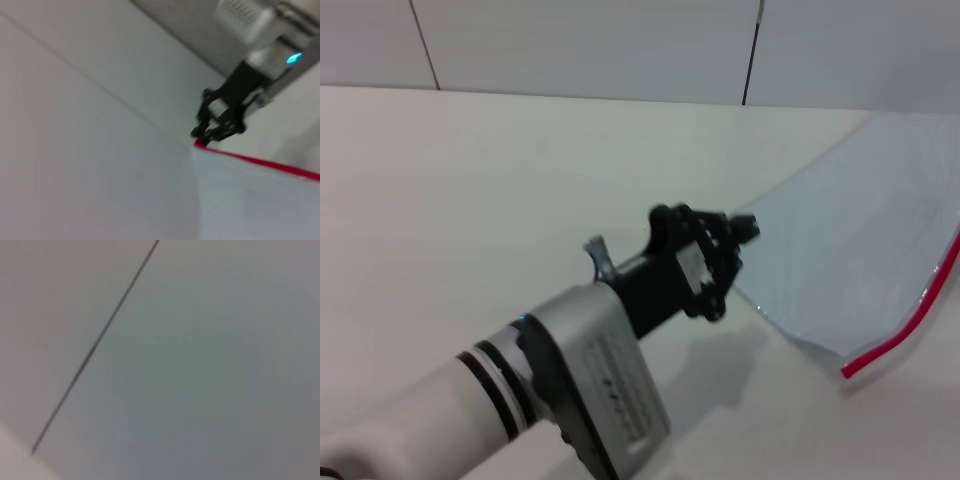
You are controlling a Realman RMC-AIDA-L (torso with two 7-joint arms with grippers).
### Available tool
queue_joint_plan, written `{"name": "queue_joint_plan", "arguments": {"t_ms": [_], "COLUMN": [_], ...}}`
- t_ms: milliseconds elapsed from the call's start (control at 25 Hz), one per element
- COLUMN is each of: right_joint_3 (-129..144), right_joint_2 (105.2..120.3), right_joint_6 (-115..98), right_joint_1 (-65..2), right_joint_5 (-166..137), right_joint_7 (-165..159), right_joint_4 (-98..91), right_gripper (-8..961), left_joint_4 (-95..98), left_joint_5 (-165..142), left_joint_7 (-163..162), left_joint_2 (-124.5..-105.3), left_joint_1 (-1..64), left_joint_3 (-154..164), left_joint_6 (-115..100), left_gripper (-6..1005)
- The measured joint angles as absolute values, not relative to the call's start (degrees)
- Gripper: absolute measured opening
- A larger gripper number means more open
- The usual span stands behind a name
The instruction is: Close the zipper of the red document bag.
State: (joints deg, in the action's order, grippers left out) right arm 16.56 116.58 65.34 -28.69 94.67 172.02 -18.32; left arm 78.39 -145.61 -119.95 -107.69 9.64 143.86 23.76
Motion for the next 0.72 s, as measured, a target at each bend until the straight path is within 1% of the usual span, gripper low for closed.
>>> {"name": "queue_joint_plan", "arguments": {"t_ms": [40, 160, 360, 520, 560, 720], "right_joint_3": [13.6, 10.1, 4.5, 2.0, 1.3, -0.7], "right_joint_2": [116.57, 116.52, 116.52, 116.53, 116.53, 116.42], "right_joint_6": [70.9, 77.0, 88.8, 93.3, 94.0, 94.5], "right_joint_1": [-28.1, -27.1, -24.9, -24.0, -23.9, -23.9], "right_joint_5": [94.7, 94.7, 94.7, 94.7, 94.7, 94.7], "right_joint_7": [172.0, 172.0, 171.9, 171.9, 171.9, 171.9], "right_joint_4": [-17.2, -16.1, -14.9, -13.6, -13.0, -10.5], "right_gripper": [166, 171, 404, 427, 433, 456], "left_joint_4": [76.8, 72.7, 69.2, 66.6, 65.5, 60.6], "left_joint_5": [-145.0, -141.5, -136.8, -136.1, -135.9, -135.1], "left_joint_7": [-120.1, -120.3, -121.9, -127.9, -130.5, -139.2], "left_joint_2": [-108.07, -108.88, -109.25, -109.11, -108.95, -108.66], "left_joint_1": [9.8, 10.6, 11.7, 12.3, 12.5, 13.7], "left_joint_3": [143.8, 143.8, 144.0, 143.6, 143.5, 143.5], "left_joint_6": [26.4, 33.3, 40.5, 45.8, 48.3, 57.1], "left_gripper": [29, 63, 119, 164, 274, 317]}}
